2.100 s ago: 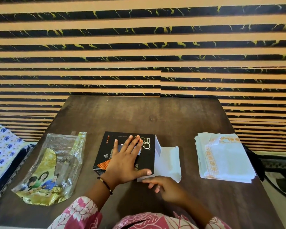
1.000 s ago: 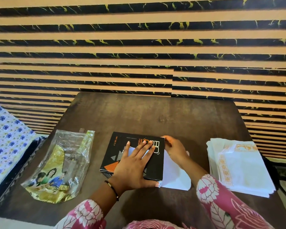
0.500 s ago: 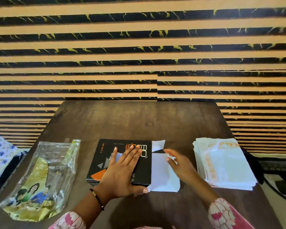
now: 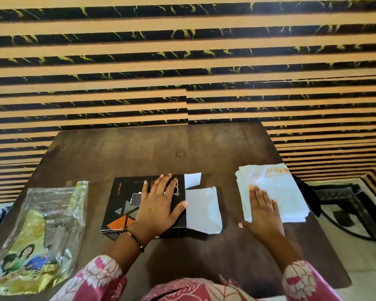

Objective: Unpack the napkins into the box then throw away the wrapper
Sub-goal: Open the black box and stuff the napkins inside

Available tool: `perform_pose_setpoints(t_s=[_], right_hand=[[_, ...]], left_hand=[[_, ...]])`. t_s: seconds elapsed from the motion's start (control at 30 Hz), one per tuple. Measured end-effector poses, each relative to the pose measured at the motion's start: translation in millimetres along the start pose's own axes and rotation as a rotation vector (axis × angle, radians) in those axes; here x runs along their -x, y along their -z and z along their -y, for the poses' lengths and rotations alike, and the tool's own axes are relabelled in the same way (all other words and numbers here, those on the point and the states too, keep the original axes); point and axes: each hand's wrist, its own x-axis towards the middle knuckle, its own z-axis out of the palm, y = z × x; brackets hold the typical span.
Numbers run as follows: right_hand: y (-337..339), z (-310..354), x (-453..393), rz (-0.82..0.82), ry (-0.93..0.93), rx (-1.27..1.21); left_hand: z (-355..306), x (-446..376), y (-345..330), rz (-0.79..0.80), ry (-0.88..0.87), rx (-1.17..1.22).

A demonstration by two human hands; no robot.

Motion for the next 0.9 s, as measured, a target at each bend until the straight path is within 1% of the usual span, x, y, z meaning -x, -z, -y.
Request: perform_pose_setpoints(t_s=[0.03, 0.17, 0.3, 0.4, 0.47, 0.6, 0.7, 0.8, 0.9], right_hand=[[0, 1, -1, 0.026, -0.027, -0.007], [-1, 5, -4, 0.004, -0.062, 0.051], [-2, 19, -6, 0.001, -0.150, 0.139], [3, 22, -8, -0.012, -0.165, 0.177], [10, 17, -11, -0.015, -0.156, 0.156], [31, 5, -24, -0.022, -0.163, 0.016], [39, 0, -31, 0.033, -0.141, -0.018], [36, -2, -28, 0.137, -0.119, 0.029], [25, -2, -24, 0.253, -0.193, 0.057]], left_hand=[[1, 0, -1, -0.004, 0.006, 0.008], [3, -1, 0, -0.003, 0.011, 0.016], [3, 0, -1, -0.004, 0.015, 0.013], [4, 1, -1, -0.006, 0.015, 0.018], [4, 0, -1, -0.008, 0.016, 0.022], [3, 1, -1, -0.002, 0.011, 0.021], [3, 1, -1, 0.000, 0.007, 0.022], [4, 2, -1, -0.009, 0.006, 0.036], [4, 3, -1, -0.004, 0.005, 0.029]])
